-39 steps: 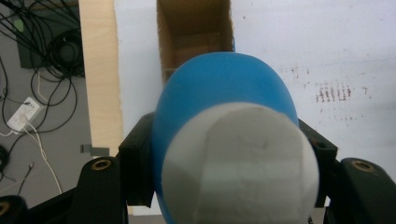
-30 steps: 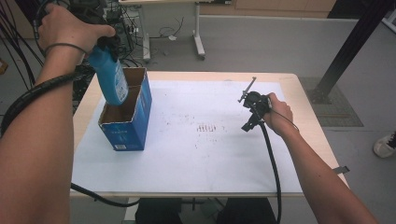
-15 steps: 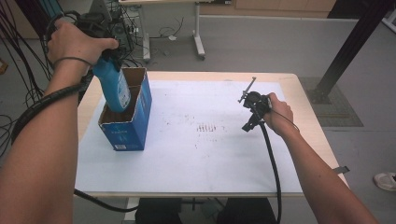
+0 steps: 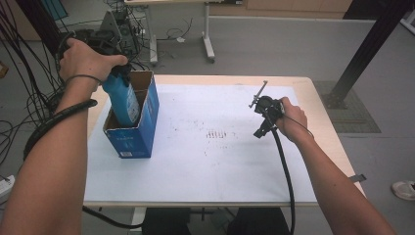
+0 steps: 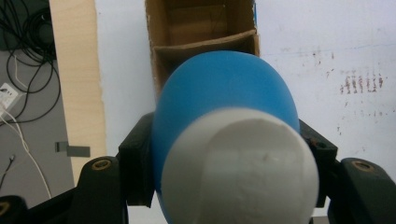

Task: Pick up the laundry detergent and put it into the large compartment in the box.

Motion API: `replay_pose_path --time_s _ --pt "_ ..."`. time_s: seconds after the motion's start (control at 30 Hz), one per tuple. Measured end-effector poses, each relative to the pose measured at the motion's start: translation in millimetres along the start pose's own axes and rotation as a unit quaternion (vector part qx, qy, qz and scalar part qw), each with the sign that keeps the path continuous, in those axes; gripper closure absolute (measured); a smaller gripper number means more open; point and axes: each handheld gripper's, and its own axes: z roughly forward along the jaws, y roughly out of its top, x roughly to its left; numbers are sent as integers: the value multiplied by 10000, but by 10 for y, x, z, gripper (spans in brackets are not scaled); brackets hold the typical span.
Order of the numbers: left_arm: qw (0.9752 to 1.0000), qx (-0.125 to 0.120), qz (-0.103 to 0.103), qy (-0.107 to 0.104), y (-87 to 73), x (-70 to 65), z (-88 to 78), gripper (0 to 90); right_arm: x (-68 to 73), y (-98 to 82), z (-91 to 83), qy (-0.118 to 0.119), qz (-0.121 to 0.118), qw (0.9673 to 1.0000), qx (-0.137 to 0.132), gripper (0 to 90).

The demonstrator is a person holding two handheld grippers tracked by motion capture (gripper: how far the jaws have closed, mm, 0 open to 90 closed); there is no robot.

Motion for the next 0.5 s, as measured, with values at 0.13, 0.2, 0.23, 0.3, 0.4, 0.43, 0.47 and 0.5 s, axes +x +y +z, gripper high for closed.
replay_pose_path --time_s 0.13,0.2,0.23,0.3,0.4,0.43,0.47,0.5 --pt "10000 49 -8 24 -1 -12 103 377 0 -9 6 34 15 10000 -27 75" --pt "10000 72 -1 43 -2 -19 145 377 2 -10 9 40 19 10000 -11 75" --pt "10000 88 -3 44 -2 -24 180 377 3 -9 10 39 25 10000 -13 75" --pt "9999 116 -3 42 -2 -26 206 377 5 -6 11 41 21 10000 -29 75" --pt "9999 151 -16 6 -3 -27 289 377 5 -4 16 42 13 10000 -30 75" --pt "9999 172 -16 -6 -3 -28 333 377 5 -2 20 52 3 10000 -28 75" --pt "9998 208 -3 -1 -3 -29 362 377 5 -1 24 52 4 10000 -24 75" --pt "9998 216 9 -4 -3 -30 378 377 4 0 27 59 4 10000 -30 75"
